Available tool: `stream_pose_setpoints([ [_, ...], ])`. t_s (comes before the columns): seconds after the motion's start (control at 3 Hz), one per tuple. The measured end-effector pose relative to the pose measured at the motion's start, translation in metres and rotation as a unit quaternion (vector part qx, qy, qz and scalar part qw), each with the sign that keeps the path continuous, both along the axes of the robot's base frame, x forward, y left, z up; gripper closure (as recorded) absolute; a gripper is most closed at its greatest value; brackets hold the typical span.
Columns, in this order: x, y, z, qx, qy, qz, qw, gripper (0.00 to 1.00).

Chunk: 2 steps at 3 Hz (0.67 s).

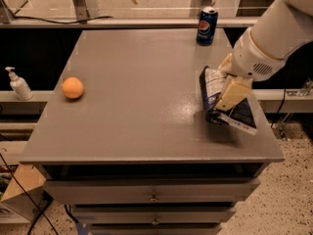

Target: Pick blue chip bag

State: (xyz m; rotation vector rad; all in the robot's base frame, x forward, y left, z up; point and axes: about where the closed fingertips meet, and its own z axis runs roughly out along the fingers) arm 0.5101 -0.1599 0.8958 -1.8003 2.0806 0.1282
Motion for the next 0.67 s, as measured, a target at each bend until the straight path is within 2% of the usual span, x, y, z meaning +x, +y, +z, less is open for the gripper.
stream_pose_setpoints([
  [0.33,0.004,0.009,0.033,0.0,-0.03,0.016,0.9994,1.0],
  [0.67,0.013,0.017,0.079,0.009,-0.072,0.039,0.9966,1.0],
])
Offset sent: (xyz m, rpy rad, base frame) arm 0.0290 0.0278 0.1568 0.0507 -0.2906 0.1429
